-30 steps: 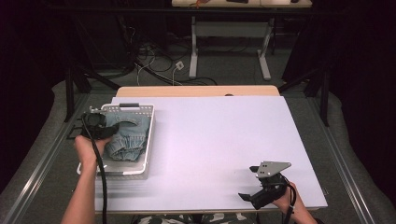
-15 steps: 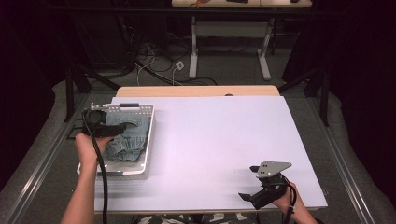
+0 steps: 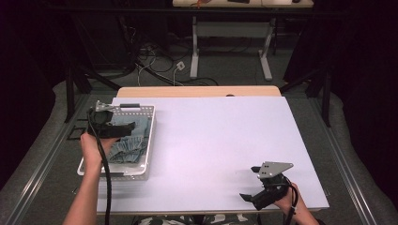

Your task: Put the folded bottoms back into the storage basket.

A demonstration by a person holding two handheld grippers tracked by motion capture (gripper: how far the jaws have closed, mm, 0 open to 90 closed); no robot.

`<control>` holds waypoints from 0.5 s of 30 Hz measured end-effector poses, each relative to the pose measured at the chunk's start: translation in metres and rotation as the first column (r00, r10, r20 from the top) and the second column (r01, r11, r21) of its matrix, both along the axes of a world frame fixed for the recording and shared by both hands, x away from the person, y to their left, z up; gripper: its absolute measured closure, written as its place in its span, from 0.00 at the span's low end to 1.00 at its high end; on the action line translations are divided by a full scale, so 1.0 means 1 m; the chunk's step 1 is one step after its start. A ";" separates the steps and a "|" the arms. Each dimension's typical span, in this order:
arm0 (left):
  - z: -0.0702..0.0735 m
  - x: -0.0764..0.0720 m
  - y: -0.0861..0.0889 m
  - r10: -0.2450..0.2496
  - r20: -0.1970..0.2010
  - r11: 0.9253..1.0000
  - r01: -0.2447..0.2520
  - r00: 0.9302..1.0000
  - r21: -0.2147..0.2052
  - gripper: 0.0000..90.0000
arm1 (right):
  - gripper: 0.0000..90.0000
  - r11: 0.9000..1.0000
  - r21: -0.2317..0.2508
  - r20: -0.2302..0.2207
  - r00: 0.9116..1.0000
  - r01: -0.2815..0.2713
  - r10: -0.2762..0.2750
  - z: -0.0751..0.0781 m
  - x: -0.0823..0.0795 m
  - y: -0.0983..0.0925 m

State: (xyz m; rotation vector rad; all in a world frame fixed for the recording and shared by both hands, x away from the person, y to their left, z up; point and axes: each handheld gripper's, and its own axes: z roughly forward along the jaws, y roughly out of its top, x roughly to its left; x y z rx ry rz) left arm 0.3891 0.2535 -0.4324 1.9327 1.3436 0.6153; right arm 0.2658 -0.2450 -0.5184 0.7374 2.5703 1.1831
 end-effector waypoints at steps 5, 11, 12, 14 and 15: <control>-0.002 -0.003 -0.015 -0.050 -0.005 0.999 0.050 0.999 0.001 0.02 | 0.01 1.000 0.002 -0.001 1.000 0.000 0.000 0.000 0.000 0.000; -0.005 -0.010 -0.034 -0.110 -0.003 0.994 0.109 0.994 -0.009 0.00 | 0.01 1.000 0.005 0.002 1.000 0.001 -0.001 0.000 0.000 -0.001; -0.005 -0.012 -0.039 -0.126 -0.007 0.992 0.126 0.992 -0.010 0.00 | 0.01 1.000 0.005 0.002 1.000 0.001 -0.001 0.000 -0.001 -0.001; -0.006 -0.014 -0.042 -0.136 -0.006 0.991 0.135 0.991 -0.010 0.00 | 0.01 1.000 0.006 0.002 1.000 0.001 -0.001 0.000 -0.001 -0.001; -0.006 -0.016 -0.044 -0.141 -0.002 0.990 0.141 0.990 -0.010 0.00 | 0.01 1.000 0.008 0.002 1.000 0.001 -0.001 0.001 -0.001 -0.001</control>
